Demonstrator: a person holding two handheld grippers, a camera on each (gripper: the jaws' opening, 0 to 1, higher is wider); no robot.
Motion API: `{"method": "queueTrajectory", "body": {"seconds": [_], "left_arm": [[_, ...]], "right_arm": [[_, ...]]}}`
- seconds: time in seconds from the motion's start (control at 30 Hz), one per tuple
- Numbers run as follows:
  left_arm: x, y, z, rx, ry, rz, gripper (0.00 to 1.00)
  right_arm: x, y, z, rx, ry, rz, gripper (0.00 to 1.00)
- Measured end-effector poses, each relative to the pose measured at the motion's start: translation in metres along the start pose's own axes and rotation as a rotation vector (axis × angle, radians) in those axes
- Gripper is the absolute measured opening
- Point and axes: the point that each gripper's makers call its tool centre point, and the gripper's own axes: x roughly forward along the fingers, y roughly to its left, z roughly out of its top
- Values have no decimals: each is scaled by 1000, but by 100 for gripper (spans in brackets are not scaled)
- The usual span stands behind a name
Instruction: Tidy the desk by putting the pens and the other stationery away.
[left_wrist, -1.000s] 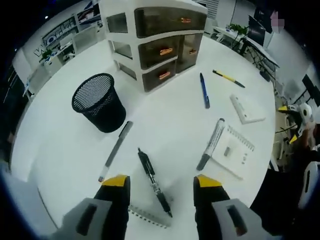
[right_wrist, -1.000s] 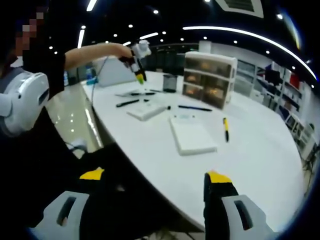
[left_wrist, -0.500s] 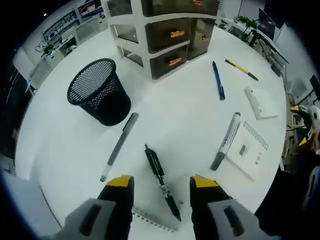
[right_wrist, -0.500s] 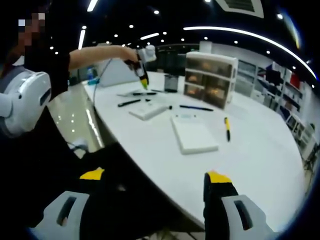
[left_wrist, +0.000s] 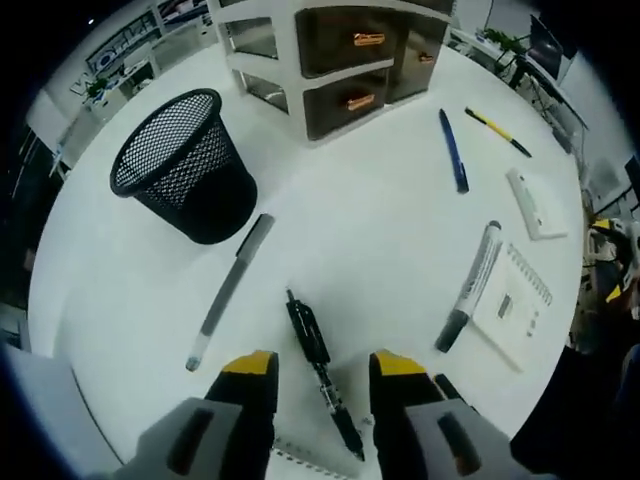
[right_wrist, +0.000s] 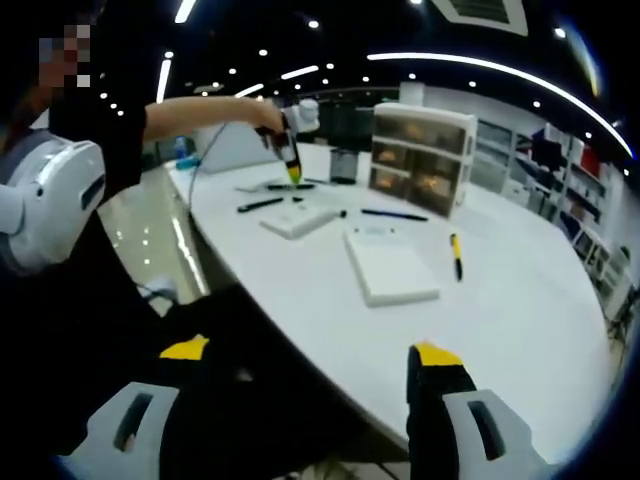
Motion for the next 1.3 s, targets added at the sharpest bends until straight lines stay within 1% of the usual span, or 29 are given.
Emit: {"method": "queueTrajectory", "body": {"seconds": [0.07,0.17,0.4,0.57,0.67,0.77,0.9,1.07,1.13,1.17,1.23,1.3], "left_arm": [[3,0,0,6,5,1,35],[6,-2,0,2,7,-11,30],[9,-4,1,-12,3,-27,28],[12,-2,1,-12,7,-27,28],[14,-1,0,-18,7,-29,26],[15,4,2,-19,5,-22,24],[15,7,2,-29,2,-9,21],[15,11,3,-27,-1,12,19],[15,10,3,-23,-2,21,19],[15,9,3,-15,-3,26,17],[15,3,2,-8,-6,15,14],[15,2,2,-1,-10,18,14]], "right_arm": [[0,0,-1,1,2,-2,75],[-2,-1,-1,0,1,-7,75],[-5,-1,-1,1,-2,-16,75],[-6,-2,0,2,-8,-21,74],[-6,-2,1,3,-10,-22,74],[-6,-1,0,4,-10,-21,74],[-6,-1,0,5,-11,-21,74],[-6,-1,1,6,-15,-22,74],[-6,-1,1,8,-17,-21,74],[-5,-1,1,9,-17,-21,74],[-4,0,1,7,-16,-21,74],[-4,1,3,6,-19,-19,74]]}}
